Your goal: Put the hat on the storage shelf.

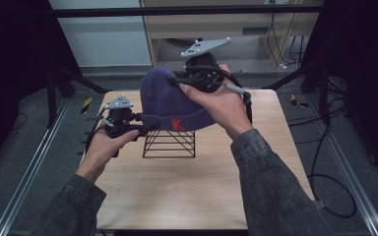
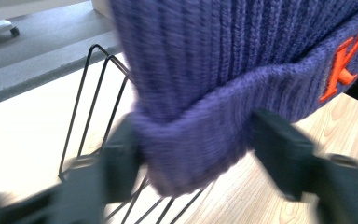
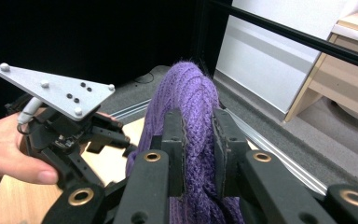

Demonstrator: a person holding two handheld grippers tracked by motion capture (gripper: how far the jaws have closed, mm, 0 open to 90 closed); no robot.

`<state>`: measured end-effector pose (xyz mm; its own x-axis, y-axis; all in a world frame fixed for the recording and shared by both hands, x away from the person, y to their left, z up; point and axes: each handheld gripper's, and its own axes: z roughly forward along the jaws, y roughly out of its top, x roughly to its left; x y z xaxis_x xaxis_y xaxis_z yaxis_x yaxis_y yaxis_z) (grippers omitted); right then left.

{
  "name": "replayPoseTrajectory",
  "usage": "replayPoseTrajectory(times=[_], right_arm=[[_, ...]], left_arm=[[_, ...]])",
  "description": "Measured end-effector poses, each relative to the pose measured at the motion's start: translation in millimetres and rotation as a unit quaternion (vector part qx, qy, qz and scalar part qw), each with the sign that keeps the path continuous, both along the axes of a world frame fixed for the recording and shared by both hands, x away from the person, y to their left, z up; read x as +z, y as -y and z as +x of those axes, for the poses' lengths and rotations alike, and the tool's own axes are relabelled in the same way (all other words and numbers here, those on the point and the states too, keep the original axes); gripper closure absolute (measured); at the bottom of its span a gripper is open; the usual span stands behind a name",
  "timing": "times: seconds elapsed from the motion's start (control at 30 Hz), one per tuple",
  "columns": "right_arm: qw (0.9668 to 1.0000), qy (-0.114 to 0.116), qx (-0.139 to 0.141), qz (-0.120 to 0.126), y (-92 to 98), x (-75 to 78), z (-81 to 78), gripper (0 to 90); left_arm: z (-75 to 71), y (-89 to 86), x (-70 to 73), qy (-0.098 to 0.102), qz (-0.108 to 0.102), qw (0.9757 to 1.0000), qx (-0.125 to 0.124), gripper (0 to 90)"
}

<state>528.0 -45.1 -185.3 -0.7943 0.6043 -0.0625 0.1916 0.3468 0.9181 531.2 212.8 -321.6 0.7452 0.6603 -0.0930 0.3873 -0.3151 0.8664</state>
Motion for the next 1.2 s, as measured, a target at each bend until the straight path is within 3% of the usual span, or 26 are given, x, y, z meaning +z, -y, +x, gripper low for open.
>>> replayPoseTrajectory(times=[0.1,0.23,0.57,0.83,0.97,1.2], right_arm=[[1.0,-0.002,-0.004,0.001,2.8,-1.8,3.1,77.3],[0.9999,-0.004,-0.008,0.006,6.8,-3.0,7.9,77.3],[0.9992,-0.011,-0.038,-0.003,9.9,-8.5,26.4,76.9],[0.9983,-0.013,-0.057,0.001,9.9,-11.9,43.6,76.8],[0.9981,-0.015,-0.06,0.005,8.8,-15.8,50.9,76.7],[0.9978,-0.032,-0.058,0.002,1.6,-37.8,65.2,76.4]], left_arm=[[0.2,-1.0,2.7,0.008,-0.008,0.9999,0.007,65.2],[-1.8,-2.4,8.6,0.017,0.007,0.9997,0.014,72.0],[-11.6,-14.6,31.2,0.042,0.04,0.9973,0.045,73.3],[-8.0,-15.2,43.5,0.055,0.058,0.9951,0.058,73.5],[0.4,-14.8,39.0,0.056,0.063,0.9942,0.067,73.4],[12.4,-18.3,20.0,0.04,0.064,0.9945,0.073,73.5]])
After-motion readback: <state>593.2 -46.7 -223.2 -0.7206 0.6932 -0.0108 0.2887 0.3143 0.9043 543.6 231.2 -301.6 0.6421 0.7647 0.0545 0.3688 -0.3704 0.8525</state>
